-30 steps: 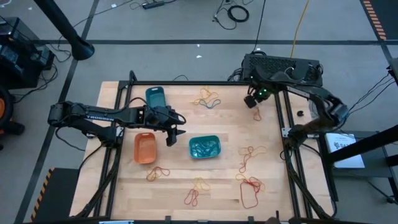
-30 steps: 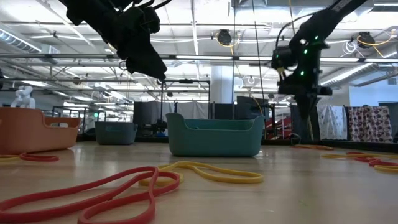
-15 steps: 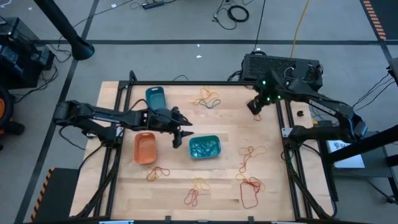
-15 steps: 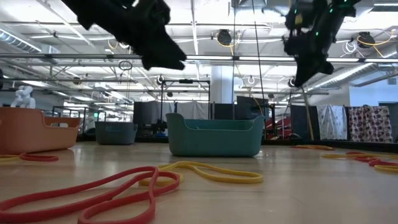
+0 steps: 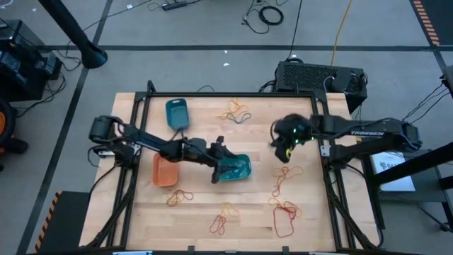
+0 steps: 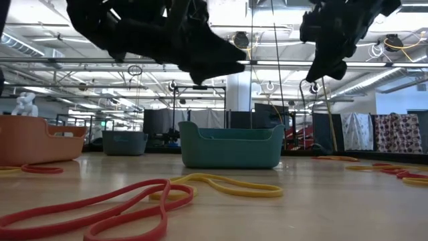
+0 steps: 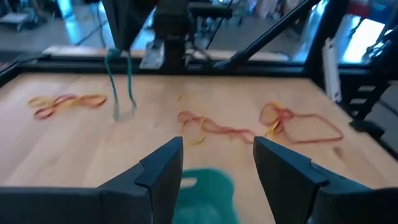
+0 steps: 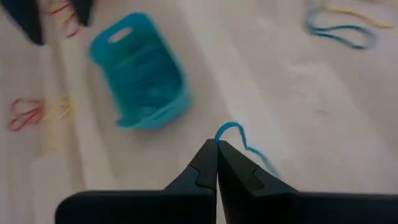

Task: Sort rubber bands into baskets
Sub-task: Put the blue rubber band into the green bin

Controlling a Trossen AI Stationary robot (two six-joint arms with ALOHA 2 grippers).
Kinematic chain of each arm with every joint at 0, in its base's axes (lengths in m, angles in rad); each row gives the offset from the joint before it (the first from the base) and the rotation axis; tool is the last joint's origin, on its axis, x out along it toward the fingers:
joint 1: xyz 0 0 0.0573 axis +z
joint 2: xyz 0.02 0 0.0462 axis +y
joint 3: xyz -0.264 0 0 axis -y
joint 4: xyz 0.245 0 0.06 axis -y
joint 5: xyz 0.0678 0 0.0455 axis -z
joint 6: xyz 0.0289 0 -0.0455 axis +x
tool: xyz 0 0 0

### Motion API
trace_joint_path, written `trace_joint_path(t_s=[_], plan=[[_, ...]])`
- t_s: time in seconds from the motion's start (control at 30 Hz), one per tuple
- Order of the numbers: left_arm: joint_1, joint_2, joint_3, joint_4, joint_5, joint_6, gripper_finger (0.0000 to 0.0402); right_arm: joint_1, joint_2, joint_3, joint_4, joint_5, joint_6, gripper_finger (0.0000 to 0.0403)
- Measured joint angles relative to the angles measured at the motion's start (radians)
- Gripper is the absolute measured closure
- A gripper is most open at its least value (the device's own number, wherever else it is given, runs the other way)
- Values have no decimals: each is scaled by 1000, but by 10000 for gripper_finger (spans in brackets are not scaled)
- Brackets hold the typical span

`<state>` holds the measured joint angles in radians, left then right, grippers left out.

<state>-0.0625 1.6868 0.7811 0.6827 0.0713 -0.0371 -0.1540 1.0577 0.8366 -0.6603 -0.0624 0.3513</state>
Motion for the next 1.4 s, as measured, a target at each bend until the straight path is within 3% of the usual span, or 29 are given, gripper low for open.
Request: trace_joint_path(t_s=[0.27,0.53,0.83,1.4], plan=[[-30,170,9,295,3,0,199,203,59,-47,210,-43,31,402],[-46,292,110,332,4,46,199,321,144,-48,307,-17,35,402],[-54,369,201,322,4,53,199,347,184,-48,319,8,37,402],[-51,373,206,302,-55,51,199,346,184,-48,365,6,26,403]])
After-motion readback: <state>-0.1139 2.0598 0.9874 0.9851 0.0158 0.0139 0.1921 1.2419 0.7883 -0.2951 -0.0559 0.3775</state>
